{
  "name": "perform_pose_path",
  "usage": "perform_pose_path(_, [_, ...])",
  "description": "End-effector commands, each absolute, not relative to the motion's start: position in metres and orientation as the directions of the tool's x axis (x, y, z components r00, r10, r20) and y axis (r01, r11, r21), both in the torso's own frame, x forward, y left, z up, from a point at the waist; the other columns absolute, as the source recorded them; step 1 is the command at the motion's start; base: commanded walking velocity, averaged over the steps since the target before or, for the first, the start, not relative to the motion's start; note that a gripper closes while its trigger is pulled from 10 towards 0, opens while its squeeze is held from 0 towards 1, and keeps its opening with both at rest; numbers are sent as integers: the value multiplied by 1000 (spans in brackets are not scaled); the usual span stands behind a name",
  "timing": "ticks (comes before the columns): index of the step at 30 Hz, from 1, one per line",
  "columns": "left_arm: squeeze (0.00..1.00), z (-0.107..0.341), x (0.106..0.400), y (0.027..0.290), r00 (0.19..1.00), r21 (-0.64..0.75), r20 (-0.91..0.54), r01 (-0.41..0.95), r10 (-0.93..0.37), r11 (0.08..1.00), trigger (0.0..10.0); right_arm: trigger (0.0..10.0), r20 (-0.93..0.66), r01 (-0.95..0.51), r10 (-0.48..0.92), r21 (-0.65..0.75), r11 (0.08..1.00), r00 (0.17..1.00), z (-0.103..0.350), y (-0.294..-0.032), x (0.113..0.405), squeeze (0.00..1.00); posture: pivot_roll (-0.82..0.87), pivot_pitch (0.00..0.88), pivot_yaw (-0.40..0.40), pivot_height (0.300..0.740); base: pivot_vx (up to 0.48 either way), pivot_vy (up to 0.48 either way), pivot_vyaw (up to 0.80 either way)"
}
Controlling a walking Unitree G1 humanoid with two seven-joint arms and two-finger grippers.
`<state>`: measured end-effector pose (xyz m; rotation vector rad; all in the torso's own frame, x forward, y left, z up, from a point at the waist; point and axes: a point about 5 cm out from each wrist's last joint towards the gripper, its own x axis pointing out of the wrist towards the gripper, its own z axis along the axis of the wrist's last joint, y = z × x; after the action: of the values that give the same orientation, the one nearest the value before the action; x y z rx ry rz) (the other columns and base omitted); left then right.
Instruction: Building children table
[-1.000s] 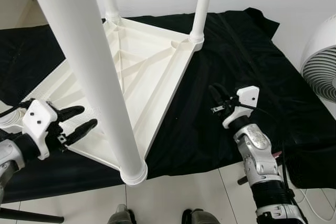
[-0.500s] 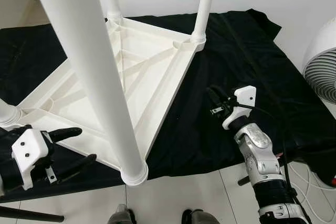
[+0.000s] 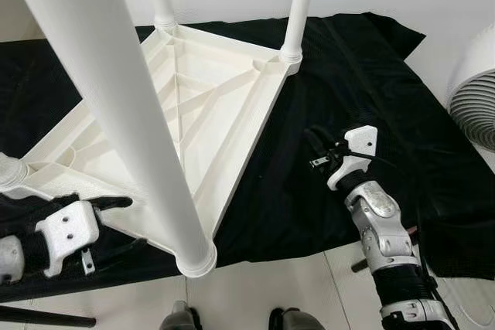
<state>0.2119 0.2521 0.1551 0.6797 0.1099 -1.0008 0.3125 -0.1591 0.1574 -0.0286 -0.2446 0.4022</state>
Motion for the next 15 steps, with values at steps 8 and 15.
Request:
perform_pose_path(8, [0,140,224,258,535,463,-444,824,-719,327,10000,10000,227,-353,360,-72,933,905,157,-166,309,0,-1,135,78,740,0,0,0])
perform_pose_path(15, [0,128,226,267,485,440,-522,858,-702,265,10000,10000,230,-327,335,-76,942,913,158,-172,307,0,-16,138,89,740,0,0,0])
